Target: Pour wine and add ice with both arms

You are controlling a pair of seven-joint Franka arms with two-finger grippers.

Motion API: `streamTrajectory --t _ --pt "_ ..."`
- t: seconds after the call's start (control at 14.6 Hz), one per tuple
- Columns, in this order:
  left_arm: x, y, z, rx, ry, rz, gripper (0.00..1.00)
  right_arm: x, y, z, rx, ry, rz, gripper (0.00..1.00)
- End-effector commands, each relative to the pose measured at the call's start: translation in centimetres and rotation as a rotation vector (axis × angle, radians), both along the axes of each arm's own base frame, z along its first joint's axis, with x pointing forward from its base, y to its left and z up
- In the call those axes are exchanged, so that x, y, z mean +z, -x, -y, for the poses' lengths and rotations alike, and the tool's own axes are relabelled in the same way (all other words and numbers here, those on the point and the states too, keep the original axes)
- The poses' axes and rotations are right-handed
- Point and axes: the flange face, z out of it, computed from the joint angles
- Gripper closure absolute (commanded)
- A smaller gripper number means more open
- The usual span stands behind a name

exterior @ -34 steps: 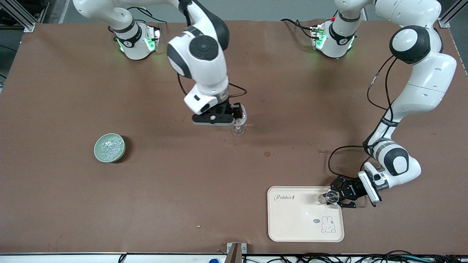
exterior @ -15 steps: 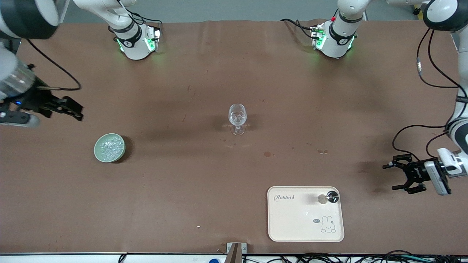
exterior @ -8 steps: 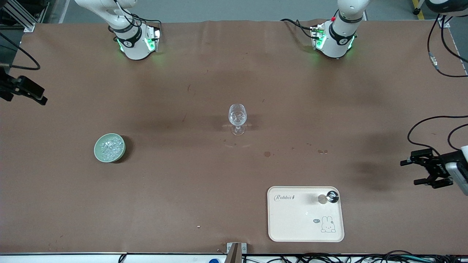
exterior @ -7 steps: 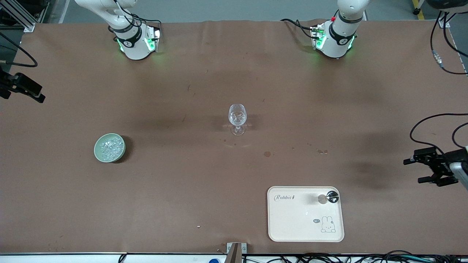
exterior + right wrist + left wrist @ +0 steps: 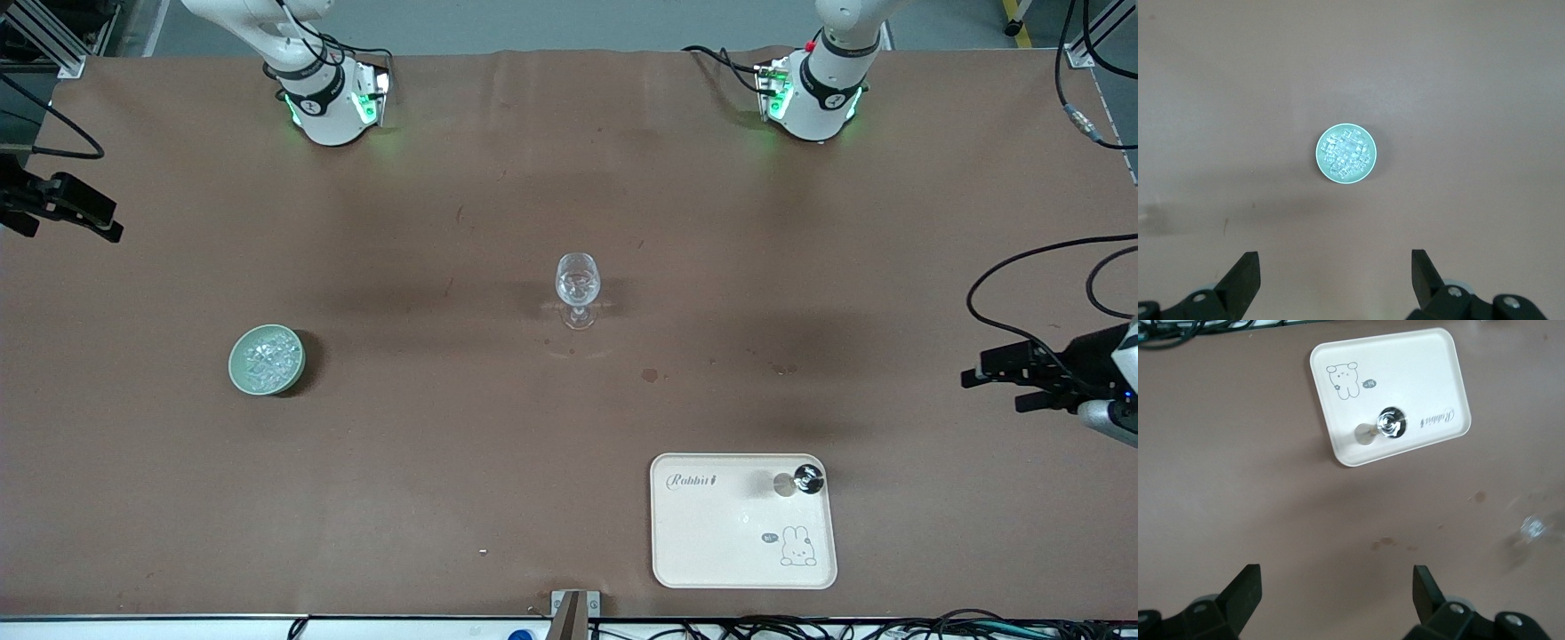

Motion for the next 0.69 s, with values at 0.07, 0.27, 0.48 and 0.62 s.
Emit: streamTrajectory --t 0.07,0.27,0.48,0.62 --pt "3.7 2.3 4.4 0.181 -0.066 -0.085 0.00 -0.2 0.3 -0.7 0.038 -0.022 -0.004 0.00" --pt "5.8 3.7 7.5 0.257 -0.096 -0.122 0.00 -0.3 0.3 -0.8 0.041 -0.022 -0.009 0.00" --pt "7.0 4.7 8.3 0.297 -0.132 -0.137 0.00 -0.6 0.3 -0.9 0.041 -0.025 -0.015 0.00" --pt "8.8 5.6 9.5 0.275 -0.189 -0.096 0.00 -0.7 0.3 -0.9 0.041 -0.025 -0.018 0.00"
